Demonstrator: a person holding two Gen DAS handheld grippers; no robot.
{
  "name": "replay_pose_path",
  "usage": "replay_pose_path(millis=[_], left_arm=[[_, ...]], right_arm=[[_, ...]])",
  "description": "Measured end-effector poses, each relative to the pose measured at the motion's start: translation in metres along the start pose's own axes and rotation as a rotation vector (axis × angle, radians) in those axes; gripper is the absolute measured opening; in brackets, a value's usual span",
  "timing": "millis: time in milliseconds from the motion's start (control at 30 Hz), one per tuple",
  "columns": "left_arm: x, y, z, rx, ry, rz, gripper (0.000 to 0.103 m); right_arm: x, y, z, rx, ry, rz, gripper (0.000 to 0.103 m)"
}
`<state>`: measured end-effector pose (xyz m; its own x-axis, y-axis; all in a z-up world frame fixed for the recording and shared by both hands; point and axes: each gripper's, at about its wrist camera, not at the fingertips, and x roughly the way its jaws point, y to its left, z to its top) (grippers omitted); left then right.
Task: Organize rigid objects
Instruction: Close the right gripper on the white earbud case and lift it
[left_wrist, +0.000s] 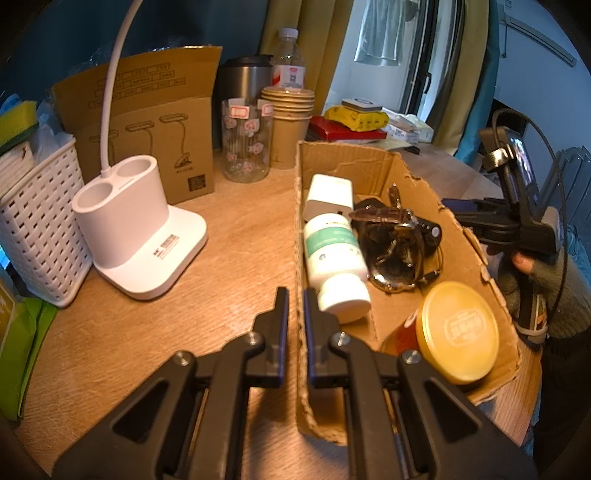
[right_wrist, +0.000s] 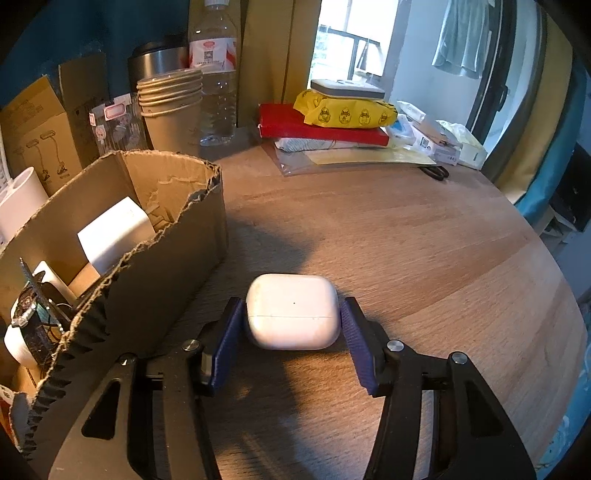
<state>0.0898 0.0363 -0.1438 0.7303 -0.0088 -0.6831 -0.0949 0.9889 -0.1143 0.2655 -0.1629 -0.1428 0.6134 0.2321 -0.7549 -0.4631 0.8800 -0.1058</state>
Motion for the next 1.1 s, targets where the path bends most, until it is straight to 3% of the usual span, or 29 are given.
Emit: replay_pose_path(millis=[1100], left_arm=[[-0.001, 0.001, 0.000, -0.001, -0.004, 0.001, 0.008]], right_arm=[[-0.087, 0.029, -0.034, 0.015, -0.111, 0.014, 0.057]])
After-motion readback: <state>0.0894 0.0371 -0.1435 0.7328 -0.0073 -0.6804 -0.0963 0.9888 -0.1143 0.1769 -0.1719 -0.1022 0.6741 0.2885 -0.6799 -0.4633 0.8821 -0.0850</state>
